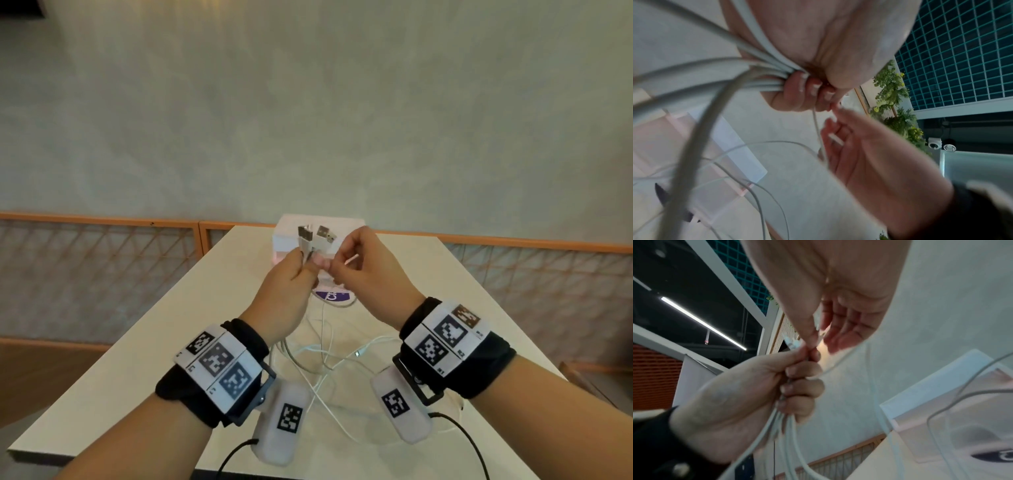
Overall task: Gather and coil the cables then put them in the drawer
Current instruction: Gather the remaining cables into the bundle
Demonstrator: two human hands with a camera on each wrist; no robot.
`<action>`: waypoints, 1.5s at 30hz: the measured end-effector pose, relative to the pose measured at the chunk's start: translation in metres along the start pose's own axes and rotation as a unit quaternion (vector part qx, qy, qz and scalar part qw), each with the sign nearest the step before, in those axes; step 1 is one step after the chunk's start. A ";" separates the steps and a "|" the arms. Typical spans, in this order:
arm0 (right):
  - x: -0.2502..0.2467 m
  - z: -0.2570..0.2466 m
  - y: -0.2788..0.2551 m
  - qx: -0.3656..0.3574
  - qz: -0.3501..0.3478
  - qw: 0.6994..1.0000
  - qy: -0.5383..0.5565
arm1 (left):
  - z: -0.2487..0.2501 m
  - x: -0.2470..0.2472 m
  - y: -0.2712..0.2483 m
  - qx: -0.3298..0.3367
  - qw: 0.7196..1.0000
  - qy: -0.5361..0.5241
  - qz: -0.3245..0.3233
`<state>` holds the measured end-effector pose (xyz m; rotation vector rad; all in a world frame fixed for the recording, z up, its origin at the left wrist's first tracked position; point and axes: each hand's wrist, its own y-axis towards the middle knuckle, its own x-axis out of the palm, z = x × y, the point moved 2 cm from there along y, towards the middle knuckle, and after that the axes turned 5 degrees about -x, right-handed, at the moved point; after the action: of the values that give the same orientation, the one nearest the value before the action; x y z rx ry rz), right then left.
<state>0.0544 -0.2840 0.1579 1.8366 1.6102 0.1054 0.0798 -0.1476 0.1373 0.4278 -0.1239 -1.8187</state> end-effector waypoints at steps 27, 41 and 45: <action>-0.129 0.069 0.082 0.082 0.115 0.979 -0.150 | -0.015 -0.104 -0.004 0.039 0.988 0.014 0.149; -0.178 0.080 0.069 0.063 0.207 0.952 -0.218 | -0.030 -0.112 -0.005 0.034 0.983 0.035 0.176; -0.172 0.093 0.056 0.063 0.152 0.924 -0.345 | -0.028 -0.112 -0.006 0.033 0.982 0.048 0.177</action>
<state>0.1067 -0.4798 0.1796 1.9091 0.8527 -0.4723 0.1102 -0.0361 0.1348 0.5057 -0.1826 -1.4448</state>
